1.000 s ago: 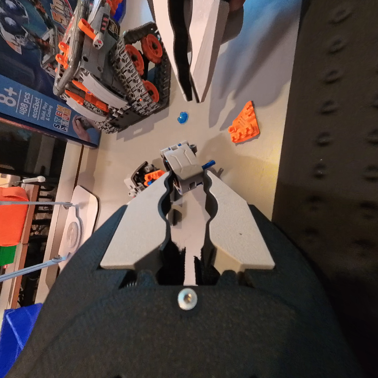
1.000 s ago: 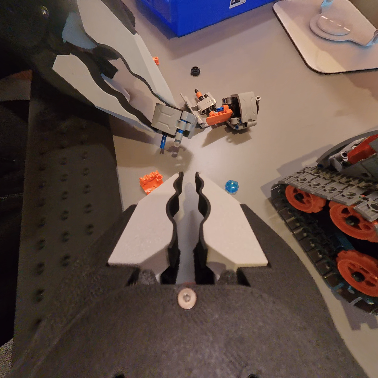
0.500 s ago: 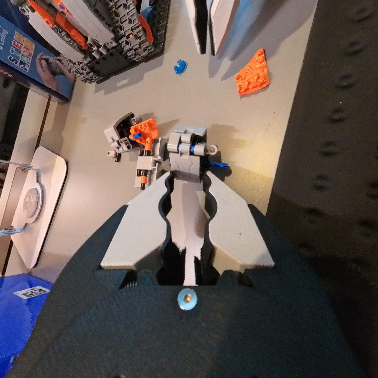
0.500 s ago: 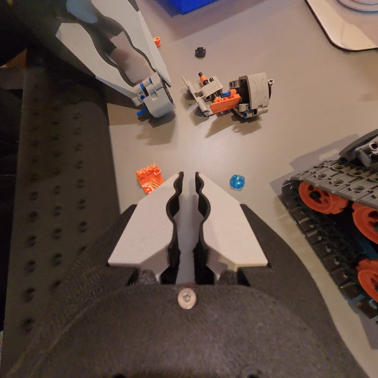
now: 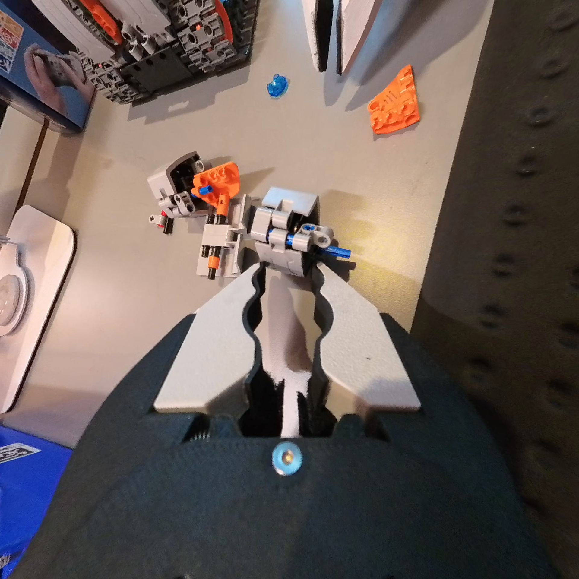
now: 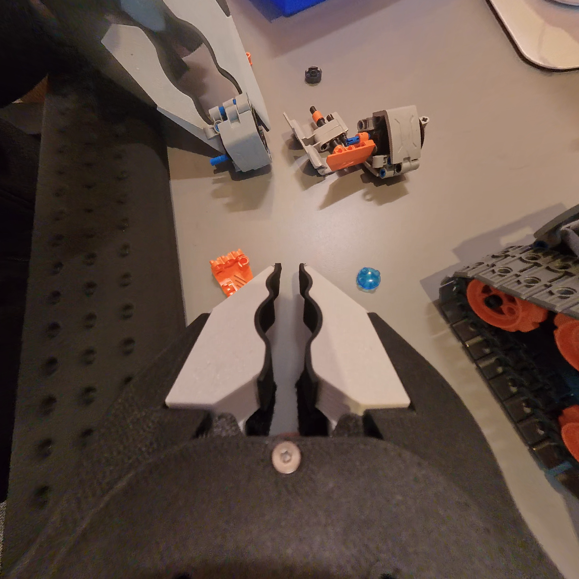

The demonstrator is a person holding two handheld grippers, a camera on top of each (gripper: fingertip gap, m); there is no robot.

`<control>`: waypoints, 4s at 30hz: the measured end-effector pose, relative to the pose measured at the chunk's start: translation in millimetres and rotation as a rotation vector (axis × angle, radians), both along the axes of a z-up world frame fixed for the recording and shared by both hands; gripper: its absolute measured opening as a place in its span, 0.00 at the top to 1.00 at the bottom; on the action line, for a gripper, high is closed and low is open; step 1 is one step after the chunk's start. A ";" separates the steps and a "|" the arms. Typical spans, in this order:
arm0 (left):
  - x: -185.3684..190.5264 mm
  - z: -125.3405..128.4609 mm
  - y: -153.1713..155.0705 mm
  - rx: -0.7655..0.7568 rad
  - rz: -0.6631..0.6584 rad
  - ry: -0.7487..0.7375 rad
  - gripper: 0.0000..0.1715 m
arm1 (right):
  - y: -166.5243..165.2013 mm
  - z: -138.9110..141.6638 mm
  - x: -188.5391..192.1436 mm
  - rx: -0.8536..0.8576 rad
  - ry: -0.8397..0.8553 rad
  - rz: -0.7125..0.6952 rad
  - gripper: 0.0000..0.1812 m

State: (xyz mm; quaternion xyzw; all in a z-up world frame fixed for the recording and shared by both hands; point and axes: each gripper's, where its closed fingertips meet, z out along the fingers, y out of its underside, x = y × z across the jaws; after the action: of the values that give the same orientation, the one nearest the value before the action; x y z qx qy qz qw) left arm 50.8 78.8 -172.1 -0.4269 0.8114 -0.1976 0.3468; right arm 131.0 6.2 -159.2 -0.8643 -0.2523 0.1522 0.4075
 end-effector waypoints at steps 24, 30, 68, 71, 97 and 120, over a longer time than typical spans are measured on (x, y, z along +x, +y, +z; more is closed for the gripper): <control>1.0 0.5 -0.7 0.005 -0.002 0.000 0.85 | 0.9 -1.4 2.4 -0.007 0.009 -0.009 0.95; 3.0 0.8 -3.5 0.010 -0.012 0.001 0.85 | 0.9 -1.2 2.4 -0.006 0.009 -0.009 0.95; 14.1 1.3 -24.9 0.046 -0.082 0.015 0.84 | 11.5 20.0 -51.4 0.187 -0.090 0.166 0.80; 16.6 1.2 -31.2 0.049 -0.097 0.023 0.84 | 13.5 11.7 -54.9 0.169 -0.136 0.174 0.79; 44.6 27.2 -53.2 0.025 -0.062 -0.114 0.82 | 22.5 8.9 -28.3 0.124 -0.097 0.019 0.87; 59.6 31.4 -48.6 0.277 -0.009 -0.169 0.88 | 26.0 11.6 -14.2 0.099 -0.061 -0.084 0.87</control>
State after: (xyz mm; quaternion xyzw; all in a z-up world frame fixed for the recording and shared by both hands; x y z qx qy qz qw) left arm 110.4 30.1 -140.6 -0.3531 0.8007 -0.1205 0.4687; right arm 116.8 32.2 -147.7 -0.8571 -0.2352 0.0959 0.4482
